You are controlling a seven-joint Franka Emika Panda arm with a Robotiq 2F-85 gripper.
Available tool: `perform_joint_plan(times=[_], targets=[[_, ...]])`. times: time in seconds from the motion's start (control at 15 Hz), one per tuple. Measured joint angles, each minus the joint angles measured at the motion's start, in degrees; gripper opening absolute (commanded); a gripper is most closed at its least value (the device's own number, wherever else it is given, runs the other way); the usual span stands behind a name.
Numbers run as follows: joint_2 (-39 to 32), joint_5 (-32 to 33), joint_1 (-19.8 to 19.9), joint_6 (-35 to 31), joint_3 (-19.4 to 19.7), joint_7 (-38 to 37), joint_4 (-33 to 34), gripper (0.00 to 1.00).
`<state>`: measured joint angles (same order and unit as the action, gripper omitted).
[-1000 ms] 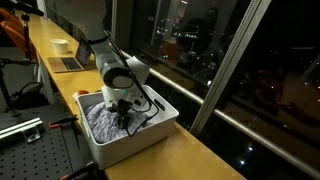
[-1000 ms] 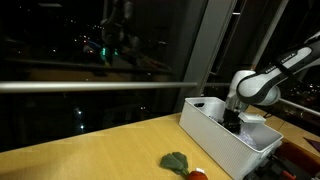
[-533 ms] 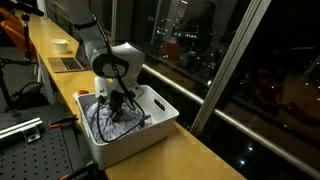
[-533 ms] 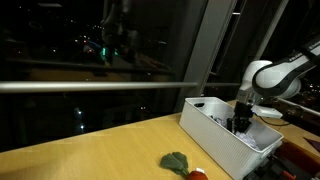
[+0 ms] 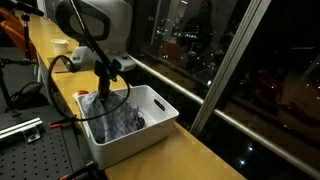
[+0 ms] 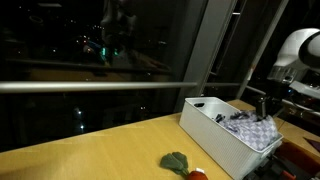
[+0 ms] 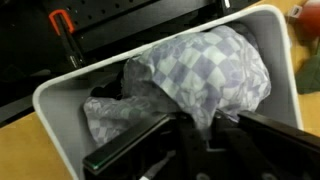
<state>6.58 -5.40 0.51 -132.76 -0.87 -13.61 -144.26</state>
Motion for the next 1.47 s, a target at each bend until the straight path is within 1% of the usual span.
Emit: perform_joint_plan(times=[0.13, 0.27, 0.4, 0.53, 0.73, 0.93, 1.2, 1.47], targets=[[6.7, 2.1, 0.3, 5.9, 0.0, -1.6, 0.2, 0.03], [12.3, 4.3, 0.3, 12.5, -0.3, -3.0, 2.3, 0.03], [16.2, 6.2, 0.3, 19.1, -1.7, -4.4, 6.5, 0.03], [17.6, 7.6, 0.1, 24.7, -4.5, -5.8, 12.2, 0.03], [16.7, 11.7, -1.3, 31.6, -10.5, -8.5, 21.2, 0.03], [13.9, 16.6, -3.9, 37.6, -17.0, -11.0, 29.7, 0.03], [7.8, 23.0, -8.0, 45.5, -24.8, -14.8, 41.6, 0.03], [-0.2, 30.4, -13.2, 53.8, -30.8, -18.4, 53.2, 0.03]])
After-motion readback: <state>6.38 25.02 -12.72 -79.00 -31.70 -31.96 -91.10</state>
